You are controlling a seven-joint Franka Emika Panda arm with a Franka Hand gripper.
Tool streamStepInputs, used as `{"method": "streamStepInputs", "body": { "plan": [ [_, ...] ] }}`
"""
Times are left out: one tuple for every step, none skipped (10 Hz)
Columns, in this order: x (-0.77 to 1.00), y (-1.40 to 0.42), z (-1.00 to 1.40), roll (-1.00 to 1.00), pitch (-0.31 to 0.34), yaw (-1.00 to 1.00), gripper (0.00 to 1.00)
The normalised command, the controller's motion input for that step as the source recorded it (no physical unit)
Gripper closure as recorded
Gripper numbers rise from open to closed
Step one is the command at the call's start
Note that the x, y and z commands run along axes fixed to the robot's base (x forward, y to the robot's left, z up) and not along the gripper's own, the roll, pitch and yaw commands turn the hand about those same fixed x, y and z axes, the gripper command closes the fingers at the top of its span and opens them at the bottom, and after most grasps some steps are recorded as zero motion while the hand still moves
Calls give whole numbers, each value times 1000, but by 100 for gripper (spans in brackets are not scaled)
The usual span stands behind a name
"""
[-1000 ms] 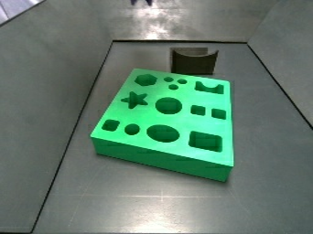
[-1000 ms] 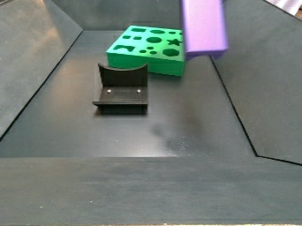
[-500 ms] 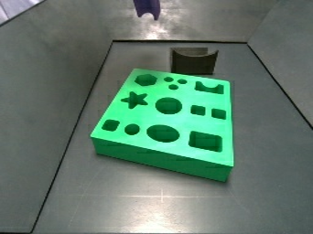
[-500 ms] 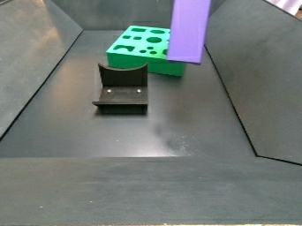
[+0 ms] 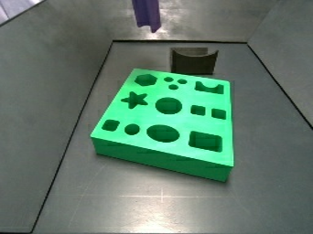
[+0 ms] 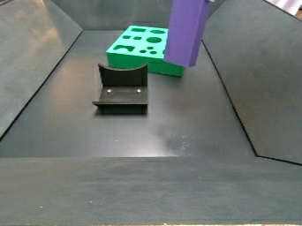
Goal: Pick up the arch object. Move up. Place the arch object on the fixture. Regrasp the arch object. Rotate the arch object. Move to above the board. Insert the arch object.
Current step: Rotate the arch object.
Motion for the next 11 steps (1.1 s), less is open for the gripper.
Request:
{"method": "streamStepInputs", "body": {
  "plan": [
    [-32, 15, 66, -966, 474, -940, 100],
    [1, 15, 78, -727, 418, -662, 100],
    [31, 10, 55, -493, 334, -417, 100],
    [49, 10, 12, -313, 242, -242, 100],
    [-29, 41, 0, -29, 24, -1000, 100],
    [-46, 40, 16, -24, 17, -1000, 100],
    [-48, 35, 16, -24, 17, -1000, 100],
    [-36, 25, 19, -26, 17, -1000, 100],
    [-25, 20, 16, -28, 18, -1000, 100],
    [-23, 20, 16, -29, 19, -1000, 100],
    [-21, 19, 17, -31, 20, -1000, 100]
  ]
}}
